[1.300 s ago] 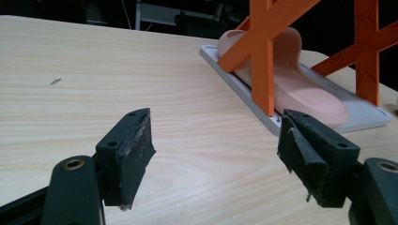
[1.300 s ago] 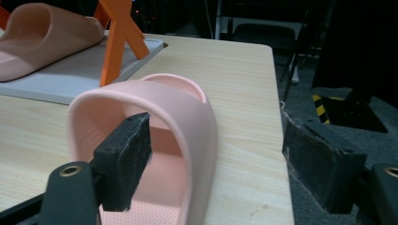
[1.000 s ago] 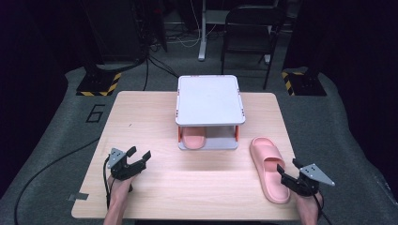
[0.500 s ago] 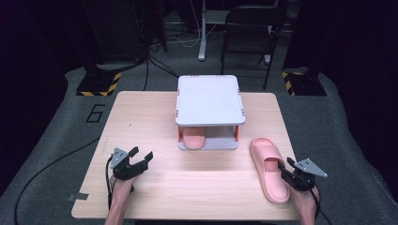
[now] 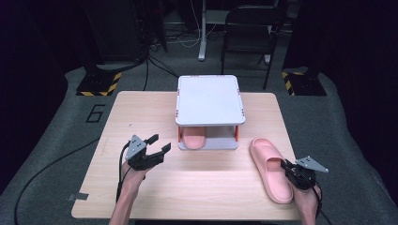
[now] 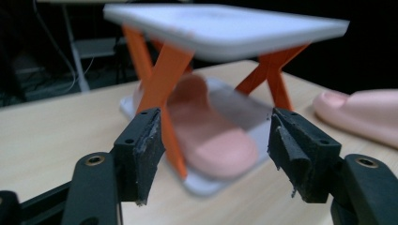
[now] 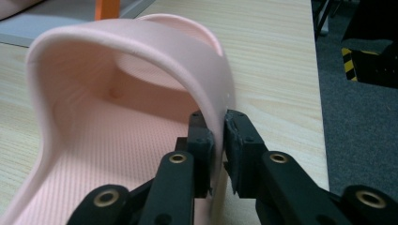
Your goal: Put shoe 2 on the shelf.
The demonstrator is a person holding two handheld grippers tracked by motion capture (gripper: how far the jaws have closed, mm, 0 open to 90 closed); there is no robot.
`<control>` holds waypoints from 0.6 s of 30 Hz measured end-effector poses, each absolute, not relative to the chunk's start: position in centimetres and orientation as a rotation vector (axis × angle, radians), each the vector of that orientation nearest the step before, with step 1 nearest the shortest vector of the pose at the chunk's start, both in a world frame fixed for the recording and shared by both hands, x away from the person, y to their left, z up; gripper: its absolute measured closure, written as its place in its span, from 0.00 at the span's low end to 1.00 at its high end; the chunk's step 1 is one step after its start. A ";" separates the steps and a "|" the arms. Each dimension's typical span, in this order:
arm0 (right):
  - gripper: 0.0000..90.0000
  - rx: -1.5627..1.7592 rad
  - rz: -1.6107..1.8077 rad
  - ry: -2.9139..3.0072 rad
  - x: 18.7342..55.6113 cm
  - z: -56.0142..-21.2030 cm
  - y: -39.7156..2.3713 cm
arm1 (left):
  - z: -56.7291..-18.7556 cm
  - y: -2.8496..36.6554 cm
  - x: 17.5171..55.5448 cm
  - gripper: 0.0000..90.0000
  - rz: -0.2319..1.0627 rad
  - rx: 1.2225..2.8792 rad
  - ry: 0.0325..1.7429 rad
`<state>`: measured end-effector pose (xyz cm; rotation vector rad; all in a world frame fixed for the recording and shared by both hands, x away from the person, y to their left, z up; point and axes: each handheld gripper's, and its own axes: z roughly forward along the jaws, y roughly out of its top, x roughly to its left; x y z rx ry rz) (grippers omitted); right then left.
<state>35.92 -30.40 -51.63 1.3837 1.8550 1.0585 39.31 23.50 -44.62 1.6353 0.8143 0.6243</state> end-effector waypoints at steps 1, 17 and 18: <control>0.92 1.392 1.056 1.850 35.9 -51.5 -30.4 | -44.0 23.0 39.7 0.40 0.628 1.629 0.796; 0.92 1.256 1.201 1.906 35.4 -48.3 -25.8 | -40.7 17.2 46.3 0.38 0.633 1.703 0.753; 0.92 1.242 1.192 1.929 35.7 -48.3 -25.0 | -40.6 16.9 46.5 0.38 0.635 1.702 0.763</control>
